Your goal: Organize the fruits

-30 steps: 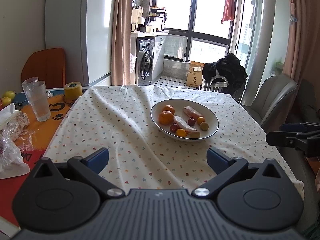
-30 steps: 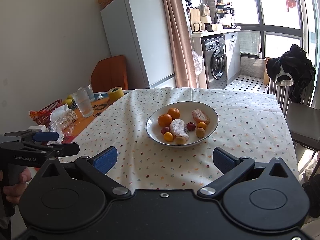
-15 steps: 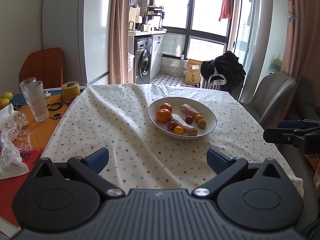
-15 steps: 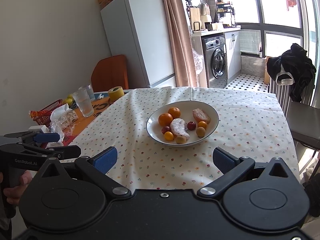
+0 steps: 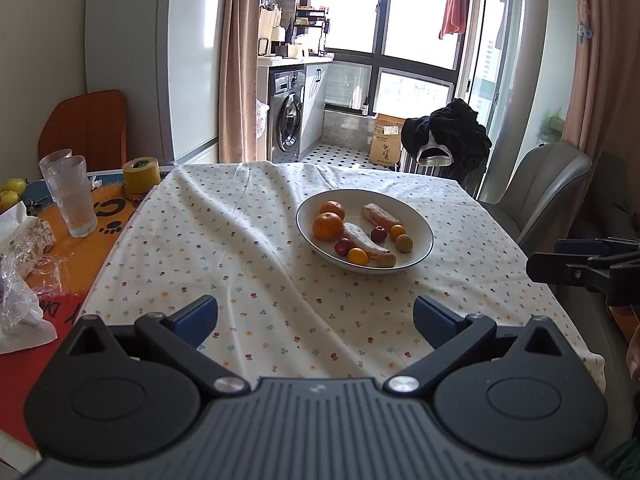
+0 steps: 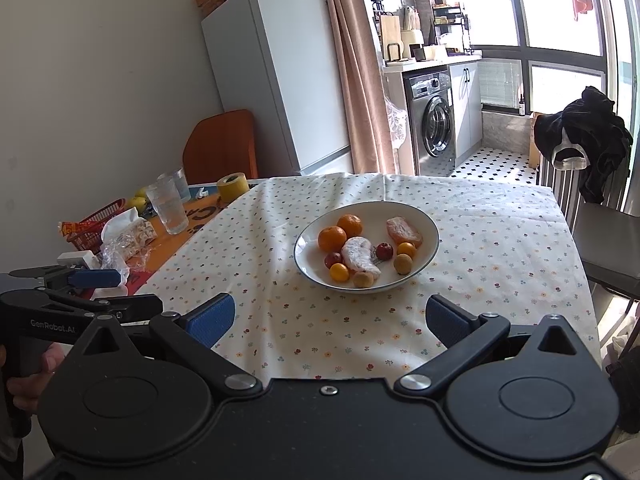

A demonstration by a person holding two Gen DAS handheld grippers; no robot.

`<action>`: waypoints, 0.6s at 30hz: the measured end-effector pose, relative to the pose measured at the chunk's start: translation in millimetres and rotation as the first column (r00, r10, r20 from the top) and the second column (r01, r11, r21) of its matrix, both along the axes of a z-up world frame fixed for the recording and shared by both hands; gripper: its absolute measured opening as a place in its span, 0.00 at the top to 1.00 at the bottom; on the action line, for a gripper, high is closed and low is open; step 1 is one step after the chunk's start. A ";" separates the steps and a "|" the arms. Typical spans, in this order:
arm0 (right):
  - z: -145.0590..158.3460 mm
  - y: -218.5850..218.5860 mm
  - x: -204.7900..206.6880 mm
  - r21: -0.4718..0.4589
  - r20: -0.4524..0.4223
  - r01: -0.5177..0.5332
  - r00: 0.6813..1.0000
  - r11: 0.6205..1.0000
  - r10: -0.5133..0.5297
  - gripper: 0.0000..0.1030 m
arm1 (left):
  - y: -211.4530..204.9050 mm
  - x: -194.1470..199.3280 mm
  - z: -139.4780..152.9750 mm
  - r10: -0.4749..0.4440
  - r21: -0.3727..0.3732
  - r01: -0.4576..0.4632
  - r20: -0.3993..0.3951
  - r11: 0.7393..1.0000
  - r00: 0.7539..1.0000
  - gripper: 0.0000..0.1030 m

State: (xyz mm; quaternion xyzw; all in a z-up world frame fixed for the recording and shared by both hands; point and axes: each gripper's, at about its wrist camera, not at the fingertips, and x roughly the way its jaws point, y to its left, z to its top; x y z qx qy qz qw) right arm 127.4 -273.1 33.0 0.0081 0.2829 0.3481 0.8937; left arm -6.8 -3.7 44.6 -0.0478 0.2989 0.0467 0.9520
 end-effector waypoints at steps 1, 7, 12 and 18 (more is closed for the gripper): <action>0.2 -0.1 -0.1 0.002 0.001 -0.001 1.000 1.000 0.001 0.00 | 0.0 0.0 0.0 0.000 0.001 0.000 0.000 1.000 1.000 0.00; -0.1 1.8 -0.3 0.001 0.001 -0.006 1.000 1.000 0.006 0.00 | -0.4 -0.7 -0.1 -0.001 0.001 0.001 0.001 1.000 1.000 0.00; -0.7 2.0 -0.4 0.000 0.000 -0.007 1.000 1.000 0.007 0.00 | -0.4 -0.3 -1.3 -0.002 0.000 0.002 0.000 1.000 1.000 0.00; -2.6 1.7 1.8 -0.001 -0.004 -0.004 1.000 1.000 0.004 0.00 | -3.6 0.6 -3.1 -0.004 0.008 0.004 -0.007 1.000 1.000 0.00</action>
